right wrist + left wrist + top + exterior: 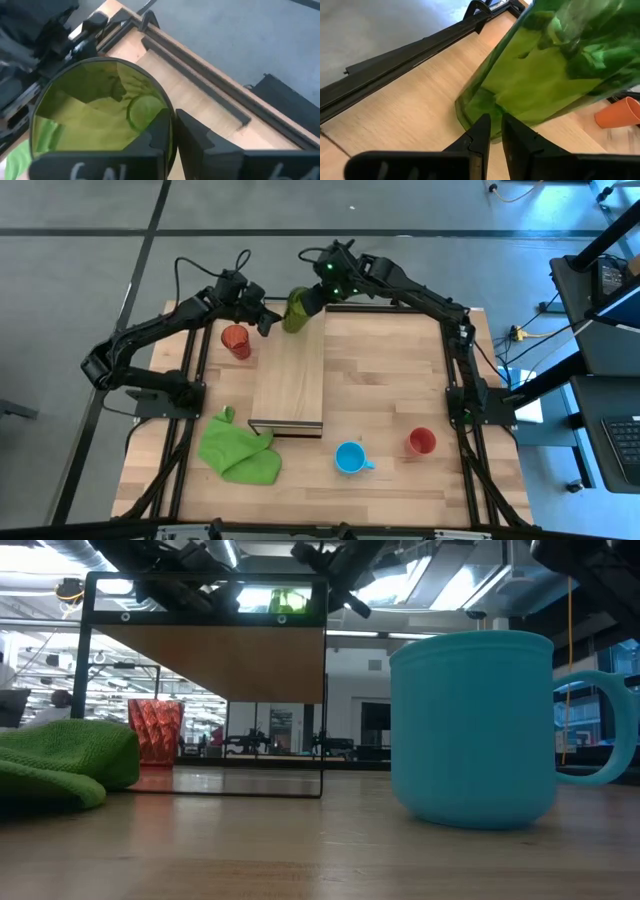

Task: Stack small to large cups/mugs on shelf
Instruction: Put the green cup on the shelf

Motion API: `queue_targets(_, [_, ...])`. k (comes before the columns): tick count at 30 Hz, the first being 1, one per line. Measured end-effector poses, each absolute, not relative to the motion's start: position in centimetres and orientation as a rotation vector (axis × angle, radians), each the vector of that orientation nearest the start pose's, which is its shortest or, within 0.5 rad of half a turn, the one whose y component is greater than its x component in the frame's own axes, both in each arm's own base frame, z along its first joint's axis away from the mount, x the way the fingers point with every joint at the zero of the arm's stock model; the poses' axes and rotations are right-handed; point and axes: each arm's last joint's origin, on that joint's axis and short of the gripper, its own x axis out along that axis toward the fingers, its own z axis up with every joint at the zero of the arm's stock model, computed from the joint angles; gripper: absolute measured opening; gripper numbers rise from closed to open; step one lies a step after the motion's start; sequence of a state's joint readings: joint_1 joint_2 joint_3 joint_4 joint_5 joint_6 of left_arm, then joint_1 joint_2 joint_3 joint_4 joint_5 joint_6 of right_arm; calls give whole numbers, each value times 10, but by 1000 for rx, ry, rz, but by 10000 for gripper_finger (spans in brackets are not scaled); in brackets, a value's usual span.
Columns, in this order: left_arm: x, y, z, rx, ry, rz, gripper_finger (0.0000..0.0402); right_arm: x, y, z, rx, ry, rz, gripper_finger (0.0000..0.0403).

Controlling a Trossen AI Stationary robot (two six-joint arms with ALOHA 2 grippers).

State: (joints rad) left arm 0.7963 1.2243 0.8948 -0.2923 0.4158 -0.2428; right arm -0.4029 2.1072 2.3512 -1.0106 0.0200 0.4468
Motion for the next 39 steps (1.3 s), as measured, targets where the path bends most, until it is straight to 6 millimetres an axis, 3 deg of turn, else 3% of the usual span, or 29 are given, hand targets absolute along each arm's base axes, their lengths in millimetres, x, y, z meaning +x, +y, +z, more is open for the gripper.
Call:
queue_targets(10, [188, 176, 270, -581, 488, 440, 43, 419, -183, 380, 584, 602, -524, 33])
queue_targets(22, [185, 172, 240, -652, 470, 446, 42, 427, -179, 382, 596, 543, -469, 54])
queue_targets(39, [186, 173, 241, -646, 447, 434, 42, 429, -178, 384, 525, 527, -483, 69])
